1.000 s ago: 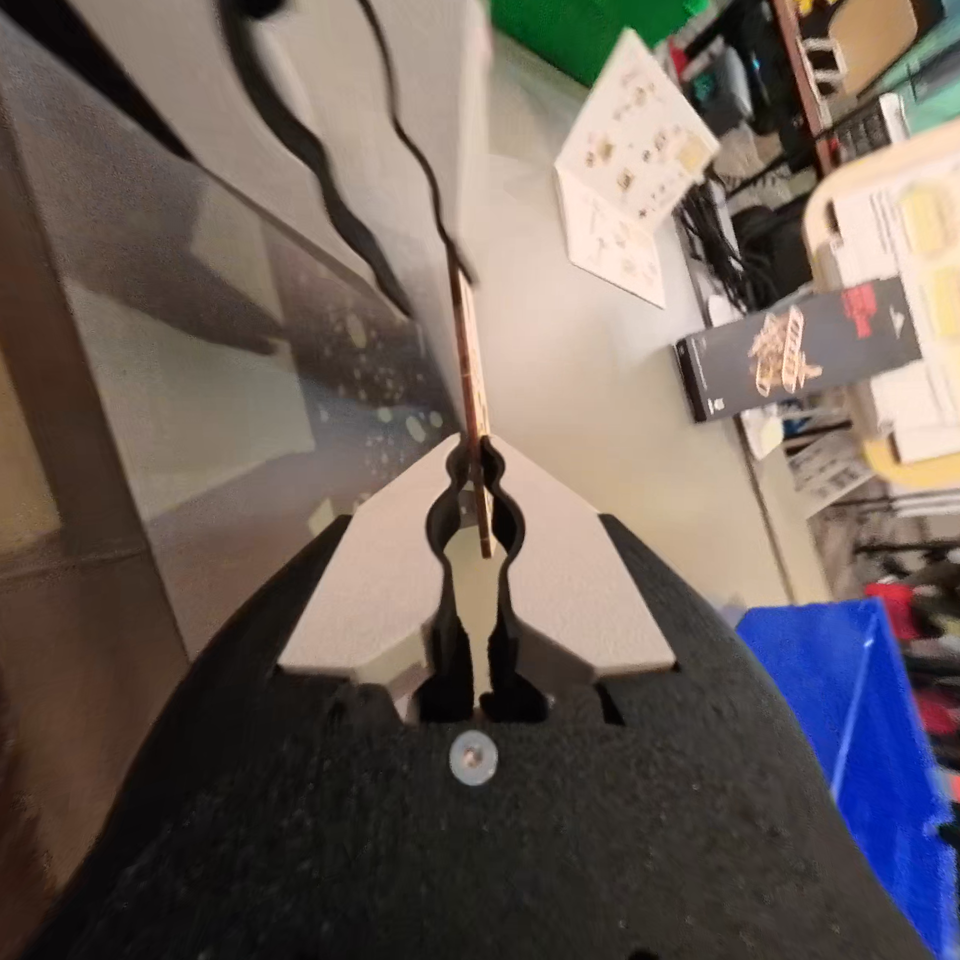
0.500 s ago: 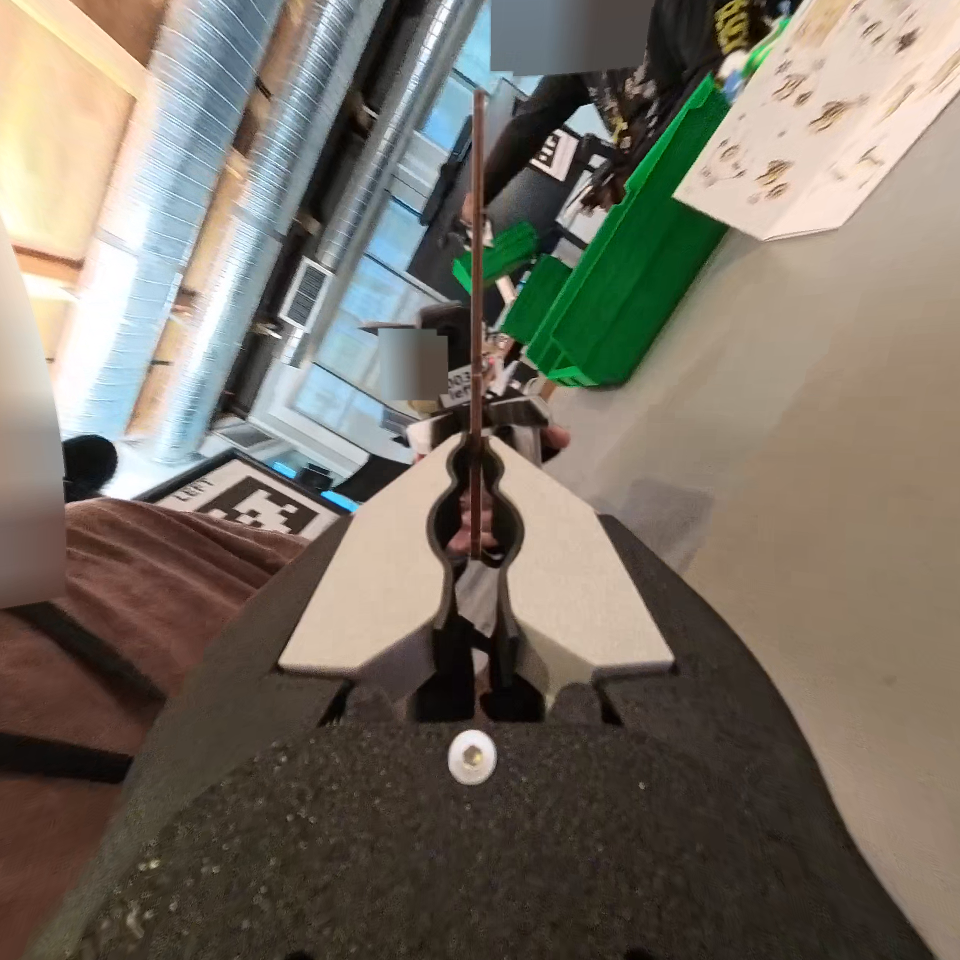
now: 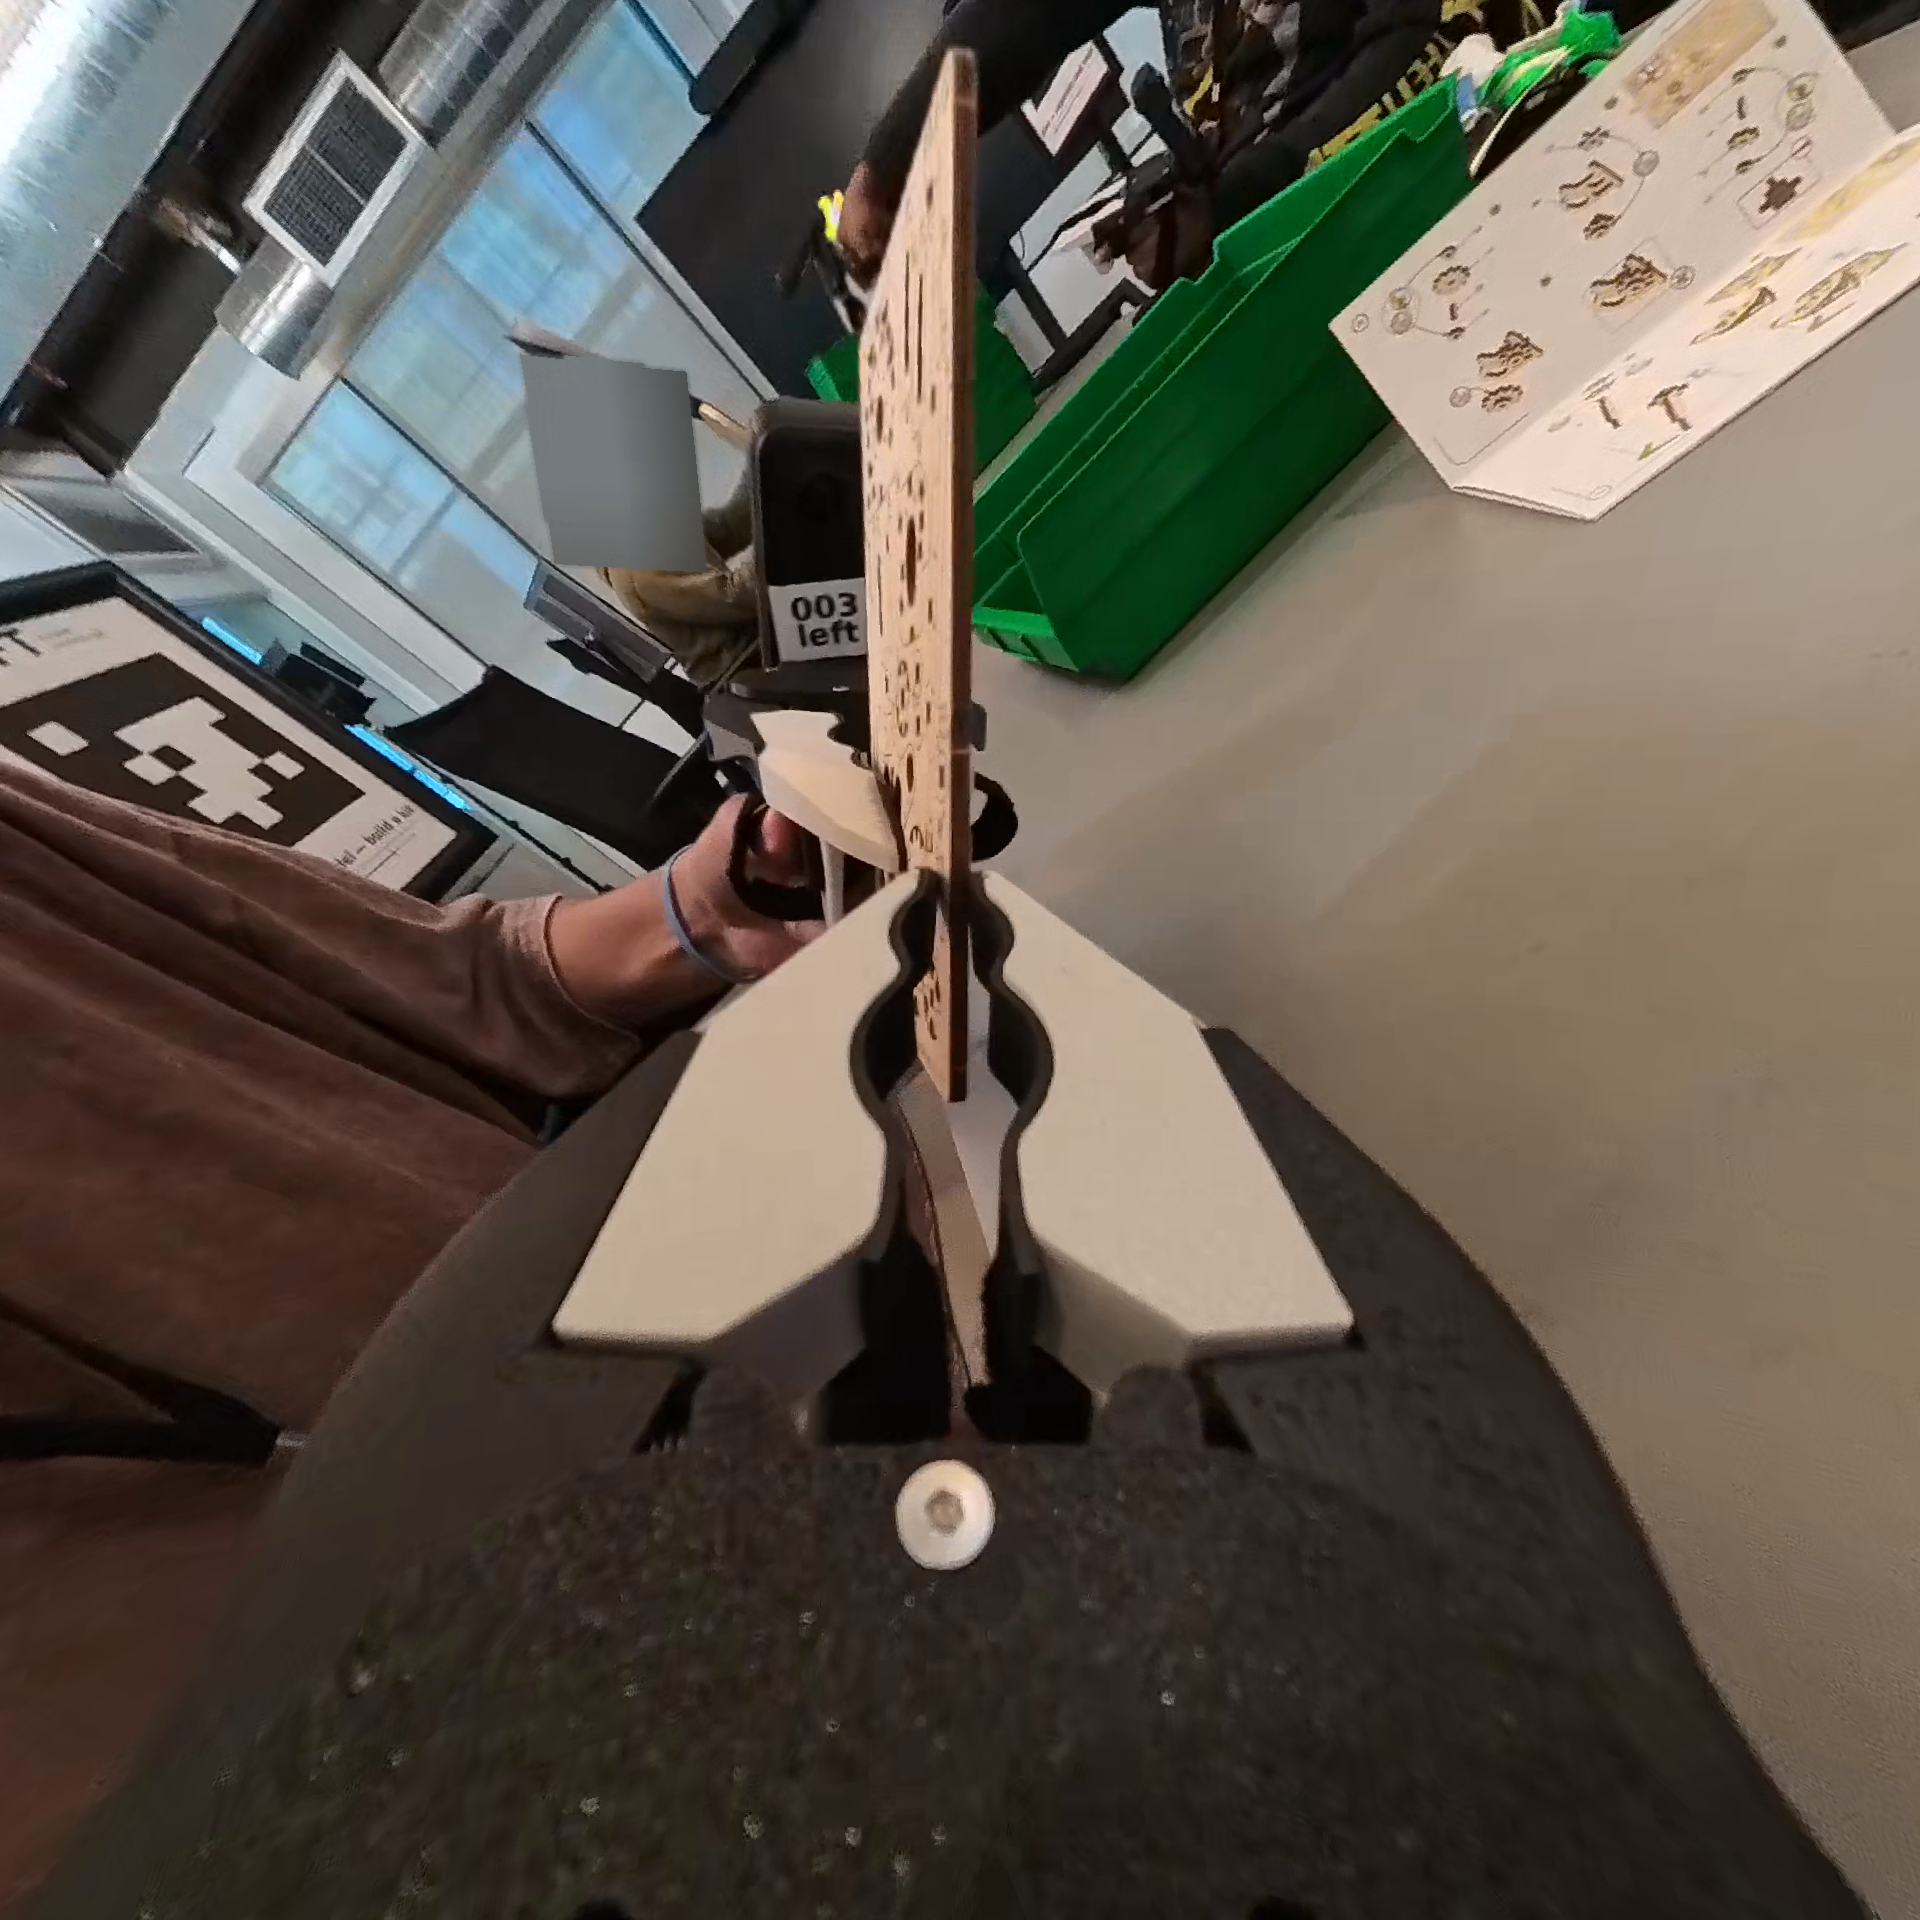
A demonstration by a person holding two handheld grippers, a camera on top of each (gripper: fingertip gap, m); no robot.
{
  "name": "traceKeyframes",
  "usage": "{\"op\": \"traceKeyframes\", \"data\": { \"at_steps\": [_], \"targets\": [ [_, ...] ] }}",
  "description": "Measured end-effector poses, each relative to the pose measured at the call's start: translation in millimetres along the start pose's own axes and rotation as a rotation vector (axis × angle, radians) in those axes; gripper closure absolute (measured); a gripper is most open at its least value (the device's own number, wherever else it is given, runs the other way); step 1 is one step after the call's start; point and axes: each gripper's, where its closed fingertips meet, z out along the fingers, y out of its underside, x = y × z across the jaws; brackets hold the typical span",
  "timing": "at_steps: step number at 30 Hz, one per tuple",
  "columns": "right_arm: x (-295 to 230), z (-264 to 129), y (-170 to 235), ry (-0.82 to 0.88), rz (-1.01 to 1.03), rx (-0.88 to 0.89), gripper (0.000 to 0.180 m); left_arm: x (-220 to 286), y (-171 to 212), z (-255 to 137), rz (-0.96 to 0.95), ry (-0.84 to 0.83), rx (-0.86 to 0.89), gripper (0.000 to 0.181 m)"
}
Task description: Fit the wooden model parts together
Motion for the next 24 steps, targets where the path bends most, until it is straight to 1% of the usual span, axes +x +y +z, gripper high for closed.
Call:
{"op": "traceKeyframes", "data": {
  "at_steps": [5,6,10,13,18,19,22,24],
  "targets": [
    [-7,-4,0,-0.061,0.012,-0.010,0.176,7,0,1,0.012,0.031,-0.002,0.179],
    [-6,-4,0,-0.049,0.005,-0.016,0.176,7,0,1,0.014,0.028,-0.004,0.180],
    [8,-2,3,0.082,-0.099,-0.039,0.175,-2,1,1,0.022,-0.034,-0.005,0.180],
    [17,-2,5,0.166,-0.147,-0.050,0.174,-8,4,4,0.085,-0.115,-0.021,0.179],
    [31,-2,6,0.333,-0.317,-0.086,0.173,-19,5,7,0.130,-0.211,-0.029,0.180],
    [31,-2,6,0.333,-0.328,-0.087,0.173,-20,5,8,0.147,-0.226,-0.034,0.179],
    [26,-3,5,0.255,-0.225,-0.070,0.173,-18,5,8,0.146,-0.191,-0.044,0.179],
    [12,-3,1,0.132,-0.169,-0.034,0.174,-11,1,5,0.103,-0.101,-0.020,0.179]
  ]
}}
